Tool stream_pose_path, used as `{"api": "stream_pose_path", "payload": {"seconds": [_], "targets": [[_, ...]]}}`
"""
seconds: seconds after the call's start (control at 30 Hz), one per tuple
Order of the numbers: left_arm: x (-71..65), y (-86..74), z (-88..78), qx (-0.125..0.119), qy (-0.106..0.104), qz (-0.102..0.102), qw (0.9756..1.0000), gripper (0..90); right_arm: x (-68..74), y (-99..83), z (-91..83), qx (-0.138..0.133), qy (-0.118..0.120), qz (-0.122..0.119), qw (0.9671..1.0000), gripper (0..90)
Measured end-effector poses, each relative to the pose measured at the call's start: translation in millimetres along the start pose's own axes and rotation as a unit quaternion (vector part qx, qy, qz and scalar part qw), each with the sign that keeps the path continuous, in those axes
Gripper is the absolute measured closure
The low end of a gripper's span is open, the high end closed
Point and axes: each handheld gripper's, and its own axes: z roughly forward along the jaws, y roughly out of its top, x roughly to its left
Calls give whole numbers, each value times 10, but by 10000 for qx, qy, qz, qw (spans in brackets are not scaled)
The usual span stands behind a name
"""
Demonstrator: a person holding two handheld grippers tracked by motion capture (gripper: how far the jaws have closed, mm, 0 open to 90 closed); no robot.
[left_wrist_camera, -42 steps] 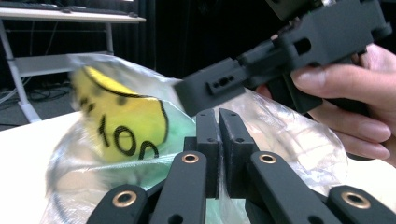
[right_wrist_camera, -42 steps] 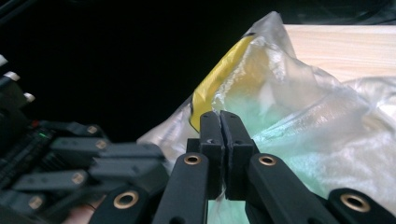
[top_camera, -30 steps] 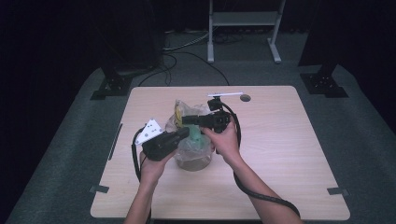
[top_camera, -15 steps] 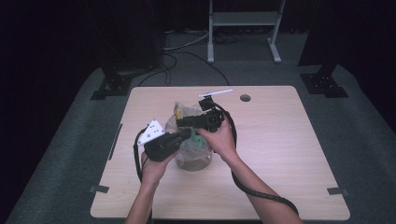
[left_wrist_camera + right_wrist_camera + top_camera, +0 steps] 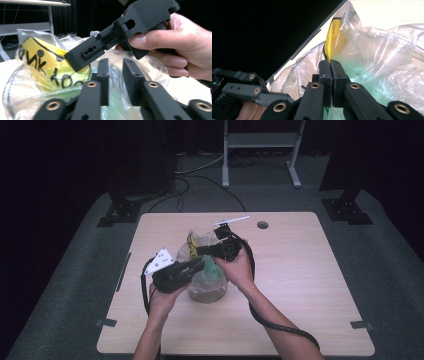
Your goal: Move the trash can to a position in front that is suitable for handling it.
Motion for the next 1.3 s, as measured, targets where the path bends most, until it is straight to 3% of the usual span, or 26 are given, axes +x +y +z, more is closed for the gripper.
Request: {"api": "stream_pose_path", "payload": {"seconds": [0.4,0.8,1.3], "targets": [[123,11,-137,-130,195,-507,9984,389,-135,-23,-69,-179,322,321,9988,900],[191,39,-249,-305,289,-752,9963,289,-210,-21,-177,-343,385,425,9978,900],[227,78,-340,-341,495,-855,9945,157,-219,26,-313,-547,434,425,9967,900]]}}
